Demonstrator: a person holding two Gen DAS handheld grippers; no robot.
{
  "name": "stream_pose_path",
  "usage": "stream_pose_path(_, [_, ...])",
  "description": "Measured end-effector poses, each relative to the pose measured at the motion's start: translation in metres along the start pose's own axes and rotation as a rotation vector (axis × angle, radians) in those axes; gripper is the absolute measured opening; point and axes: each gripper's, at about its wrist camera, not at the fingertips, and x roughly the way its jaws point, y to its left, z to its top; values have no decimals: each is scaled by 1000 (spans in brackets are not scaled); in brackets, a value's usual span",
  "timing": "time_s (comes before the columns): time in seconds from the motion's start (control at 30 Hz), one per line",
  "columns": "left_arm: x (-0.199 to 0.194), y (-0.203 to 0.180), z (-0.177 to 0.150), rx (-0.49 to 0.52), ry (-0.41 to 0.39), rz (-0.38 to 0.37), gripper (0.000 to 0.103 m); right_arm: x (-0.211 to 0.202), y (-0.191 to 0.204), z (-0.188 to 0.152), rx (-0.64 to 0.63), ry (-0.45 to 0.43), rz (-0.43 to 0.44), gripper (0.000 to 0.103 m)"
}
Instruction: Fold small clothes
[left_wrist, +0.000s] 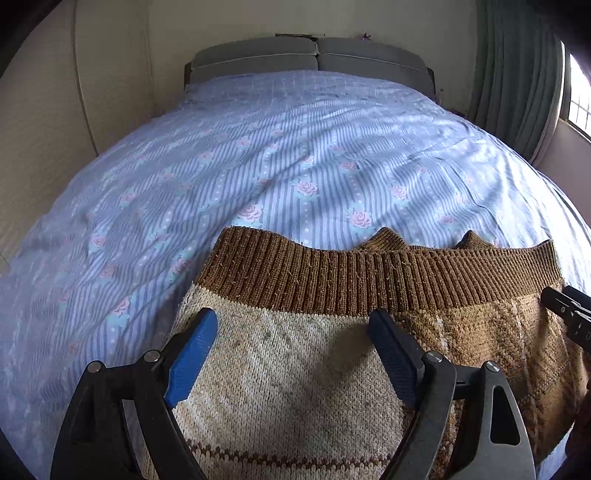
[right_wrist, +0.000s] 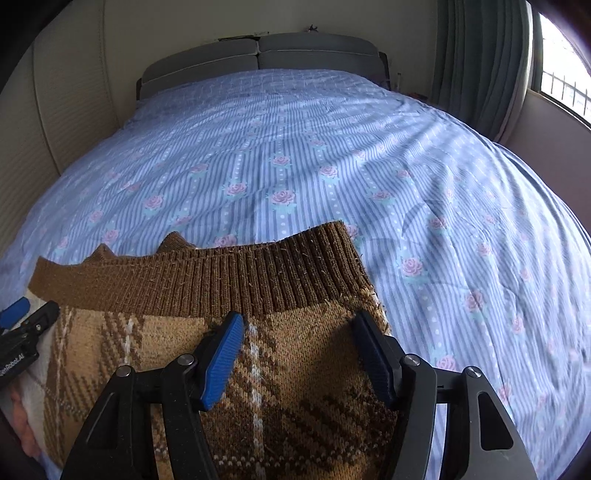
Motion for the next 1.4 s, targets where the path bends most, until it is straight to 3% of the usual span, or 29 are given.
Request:
stream_pose_path(0.13, [-34,-2,-7,-4,-32,-1,84,-40,-7,-8,43,-57,32,64])
stream_pose_path(0.27, [-76,-10,-25,12,-64,-15,84,-83,-20,-35,74,-95,37,72])
stream_pose_path(0.53, [-140,-18,-69,-4,-77,-11,84,-131,-64,-91,240,-82,83,74])
stream_pose_path(0.83, [-144,-22,-97,-10,-42,-1,84,-114,-78,-129,367,-16,105,74])
stream_pose_path(1.1, [-135,-15,-98,-37,-30,-4,84,-112,-89,-125,410,-50,149,74])
stream_pose_path(1.4, [-125,-20,-95,-67,-25,-15,84,-87,-87,-131,534,26,244,74])
